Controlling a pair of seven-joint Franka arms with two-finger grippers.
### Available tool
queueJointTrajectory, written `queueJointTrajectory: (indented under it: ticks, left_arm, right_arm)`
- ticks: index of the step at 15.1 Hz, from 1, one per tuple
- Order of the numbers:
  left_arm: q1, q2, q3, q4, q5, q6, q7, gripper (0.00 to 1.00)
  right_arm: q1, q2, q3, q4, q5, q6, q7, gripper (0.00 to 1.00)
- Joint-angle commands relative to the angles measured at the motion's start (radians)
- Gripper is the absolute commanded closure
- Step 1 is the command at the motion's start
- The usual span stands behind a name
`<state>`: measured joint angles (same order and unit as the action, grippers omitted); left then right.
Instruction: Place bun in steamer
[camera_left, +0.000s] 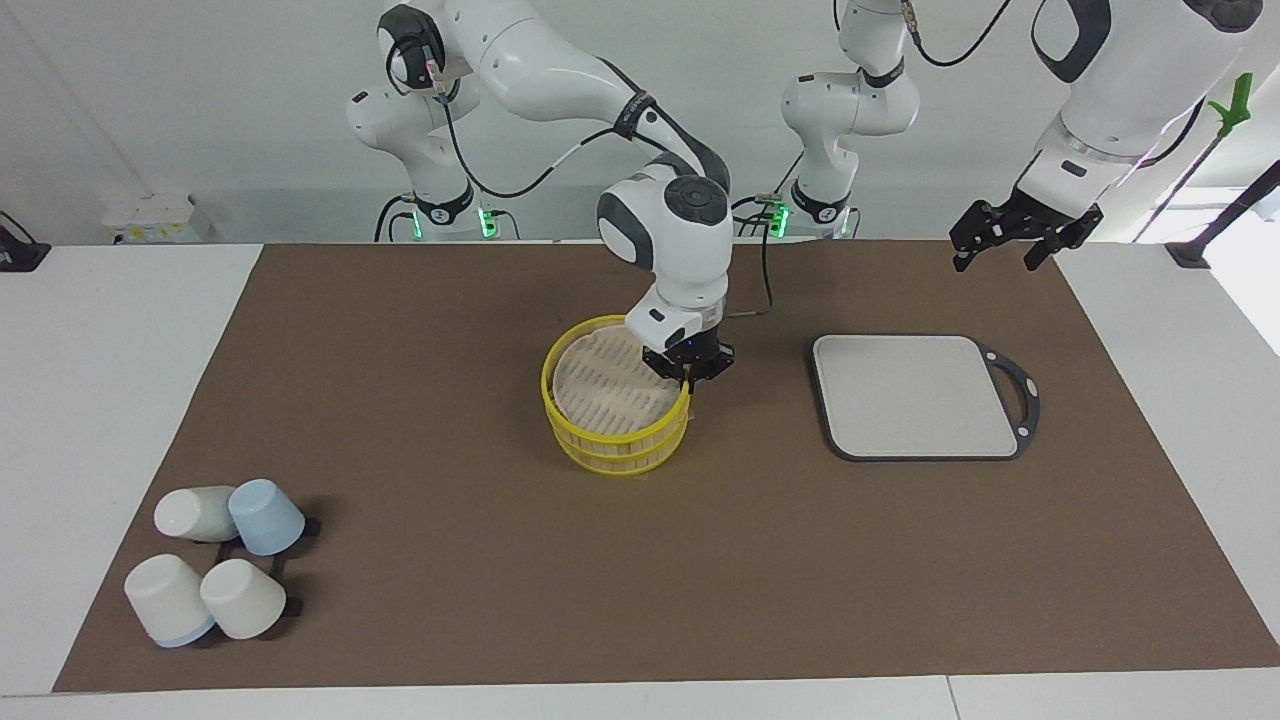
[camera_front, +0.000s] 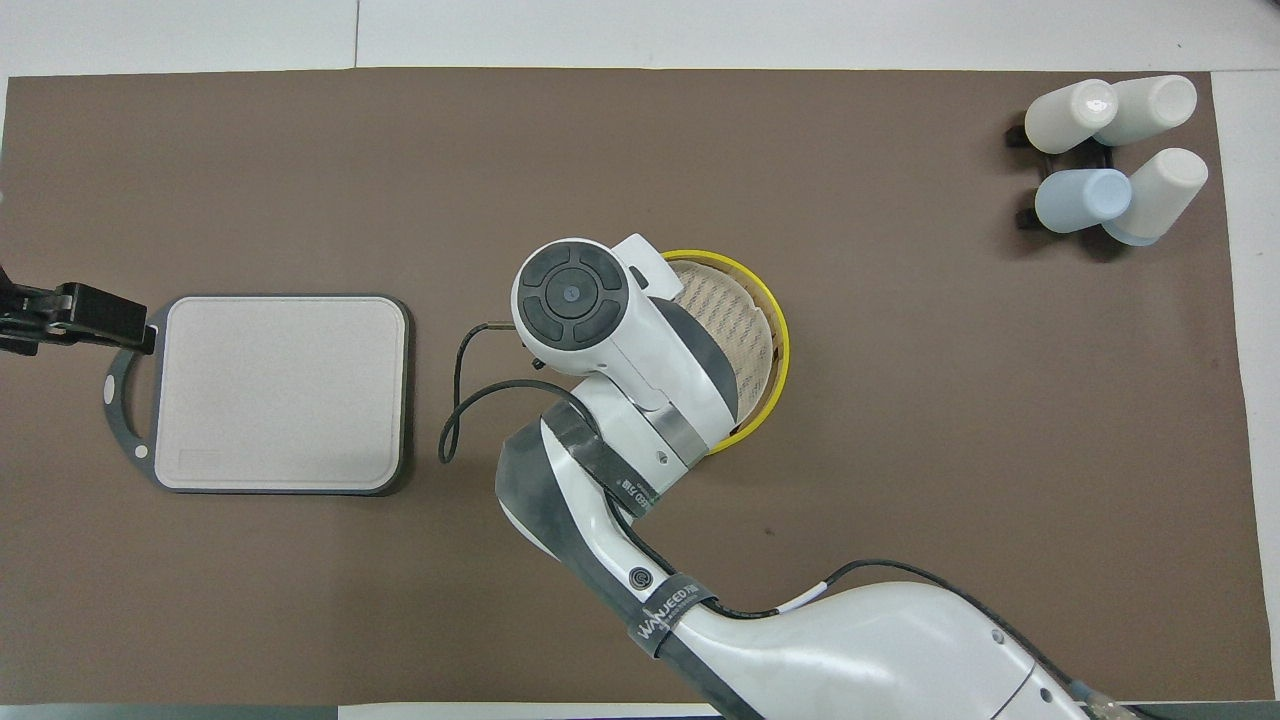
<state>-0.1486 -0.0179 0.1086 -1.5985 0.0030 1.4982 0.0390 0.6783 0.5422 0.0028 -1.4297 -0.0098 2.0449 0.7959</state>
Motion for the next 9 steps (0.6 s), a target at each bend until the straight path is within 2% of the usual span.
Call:
queueJointTrajectory:
  ticks: [1, 9]
  left_arm:
    - [0.011, -0.014, -0.009, -0.003, 0.014, -0.024, 0.024, 0.0]
    - [0.015, -0.022, -0.012, -0.014, 0.002, -0.01, 0.022, 0.0]
  right_arm:
    - [0.012, -0.033, 0.002, -0.057, 0.011, 0.027, 0.019, 1.0]
    - [0.034, -0.042, 0.002, -0.078, 0.011, 0.032, 0.034, 1.0]
